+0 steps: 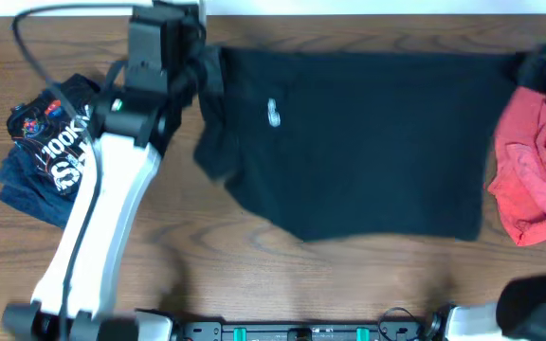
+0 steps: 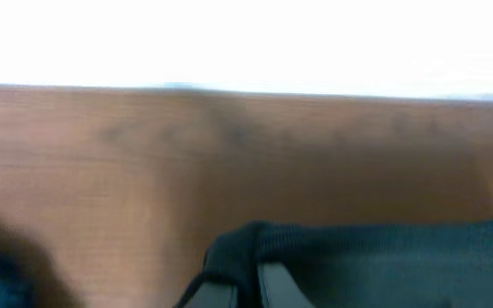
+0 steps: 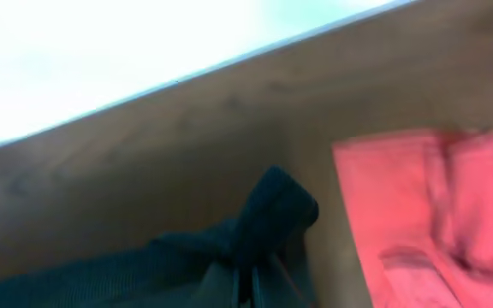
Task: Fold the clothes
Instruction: 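Lift the black garment with both grippers and shake it out across the table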
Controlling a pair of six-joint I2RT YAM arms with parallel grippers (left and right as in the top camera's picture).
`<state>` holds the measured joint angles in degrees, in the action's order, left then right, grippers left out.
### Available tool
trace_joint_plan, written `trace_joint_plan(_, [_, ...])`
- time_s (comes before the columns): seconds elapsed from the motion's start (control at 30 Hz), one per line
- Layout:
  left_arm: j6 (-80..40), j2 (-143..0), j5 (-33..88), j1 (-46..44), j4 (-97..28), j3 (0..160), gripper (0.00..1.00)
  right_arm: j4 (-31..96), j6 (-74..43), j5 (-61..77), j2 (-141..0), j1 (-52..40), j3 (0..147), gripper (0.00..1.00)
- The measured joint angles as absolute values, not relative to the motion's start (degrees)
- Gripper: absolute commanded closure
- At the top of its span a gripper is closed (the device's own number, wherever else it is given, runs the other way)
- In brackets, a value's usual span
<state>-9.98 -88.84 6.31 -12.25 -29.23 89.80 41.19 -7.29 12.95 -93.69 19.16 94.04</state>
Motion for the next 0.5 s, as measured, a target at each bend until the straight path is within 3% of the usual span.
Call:
trace_joint_plan(0.17, [-10.0, -95.4, 7.1, -9.0, -8.8, 89.4, 0.94, 28.0, -10.9, 14.3, -97.1, 18.1, 94.0, 0.99])
trace_joint_plan(0.3, [-10.2, -95.5, 8.0, -8.0, 2.9, 89.4, 0.94, 27.6, -13.8, 15.1, -96.9, 18.5, 98.2, 0.99])
trace_joint_plan(0.4, [-10.5, -93.1, 9.5, -7.9, 3.6, 89.4, 0.94, 31.9, -14.5, 15.5, -96.5, 19.4, 104.2, 0.99])
trace_joint_plan(0.5, [-10.6, -89.6, 11.0, -7.9, -5.3, 90.4, 0.94, 39.7, -13.9, 14.6, -95.0, 20.3, 107.1, 0.99])
